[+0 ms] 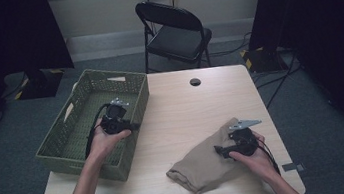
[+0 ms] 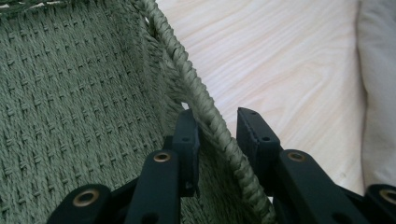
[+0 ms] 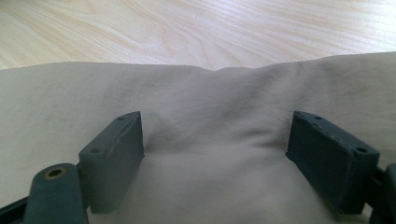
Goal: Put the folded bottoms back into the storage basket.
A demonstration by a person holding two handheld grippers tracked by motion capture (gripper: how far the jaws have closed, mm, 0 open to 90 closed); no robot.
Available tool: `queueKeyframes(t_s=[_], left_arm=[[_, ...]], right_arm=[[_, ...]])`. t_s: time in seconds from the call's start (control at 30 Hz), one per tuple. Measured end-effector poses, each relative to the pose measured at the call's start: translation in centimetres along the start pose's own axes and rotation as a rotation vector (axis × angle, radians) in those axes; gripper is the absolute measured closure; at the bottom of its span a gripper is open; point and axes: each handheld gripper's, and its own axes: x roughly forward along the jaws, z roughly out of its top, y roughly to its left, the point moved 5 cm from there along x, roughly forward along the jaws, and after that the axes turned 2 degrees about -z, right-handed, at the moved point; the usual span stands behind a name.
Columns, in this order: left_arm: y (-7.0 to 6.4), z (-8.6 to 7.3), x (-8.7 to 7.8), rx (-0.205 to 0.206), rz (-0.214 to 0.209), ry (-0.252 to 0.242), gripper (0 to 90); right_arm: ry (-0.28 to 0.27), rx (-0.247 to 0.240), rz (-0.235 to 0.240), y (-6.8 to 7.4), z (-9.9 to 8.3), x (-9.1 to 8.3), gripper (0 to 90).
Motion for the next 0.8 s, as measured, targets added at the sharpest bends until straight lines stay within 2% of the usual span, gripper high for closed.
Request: queueKeyframes(t_s=[0.2,0.33,0.8], left_arm=[[-1.3,0.3,0.5,0.041,-0.021,0.016,70.3],[-1.8,0.6,0.8,0.043,-0.026,0.014,70.4],[-3.9,1.1,1.7,0.106,-0.064,0.016,70.4]], right_arm=[[0.0,0.0,0.0,0.0,0.0,0.0,17.5],[0.0,-0.001,0.0,0.0,0.0,0.0,17.5],[0.0,-0.002,0.001,0.0,0.0,0.0,17.5]])
